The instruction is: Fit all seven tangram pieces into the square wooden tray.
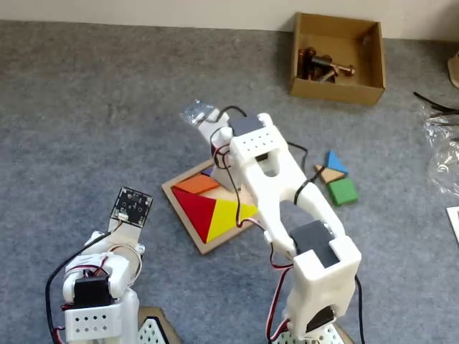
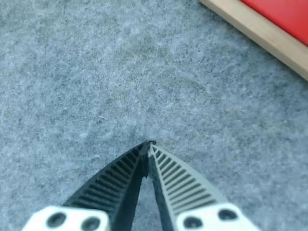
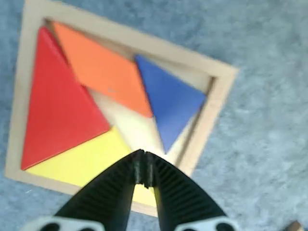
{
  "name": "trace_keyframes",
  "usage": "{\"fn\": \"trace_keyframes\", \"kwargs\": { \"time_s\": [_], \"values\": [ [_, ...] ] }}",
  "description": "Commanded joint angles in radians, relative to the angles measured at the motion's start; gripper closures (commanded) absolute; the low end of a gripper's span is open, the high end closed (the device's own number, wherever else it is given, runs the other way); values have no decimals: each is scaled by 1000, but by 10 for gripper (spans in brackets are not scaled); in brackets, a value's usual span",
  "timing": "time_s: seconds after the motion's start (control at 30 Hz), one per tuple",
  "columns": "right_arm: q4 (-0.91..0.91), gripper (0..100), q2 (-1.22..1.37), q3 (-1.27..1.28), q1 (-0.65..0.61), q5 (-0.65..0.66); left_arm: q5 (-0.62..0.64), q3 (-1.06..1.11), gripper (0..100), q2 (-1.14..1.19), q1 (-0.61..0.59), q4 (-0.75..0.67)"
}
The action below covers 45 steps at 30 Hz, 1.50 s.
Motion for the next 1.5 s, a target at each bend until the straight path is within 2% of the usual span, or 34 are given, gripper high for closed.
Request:
{"fn": "trace_keyframes", "kwargs": {
  "time_s": [0.0, 0.47, 0.87, 1.1, 1.47],
  "values": [
    [-18, 993, -64, 18, -28, -3, 11, 21, 986, -10, -4, 8],
    [-183, 993, -62, 104, 12, -2, 11, 21, 986, -10, -4, 8],
    [-189, 993, -58, 105, 13, -2, 11, 21, 986, -10, -4, 8],
    [-191, 993, 81, 93, 13, -2, 11, 21, 986, -10, -4, 8],
    [-245, 993, 91, 50, 12, -2, 11, 21, 986, -10, -4, 8]
  ]
}}
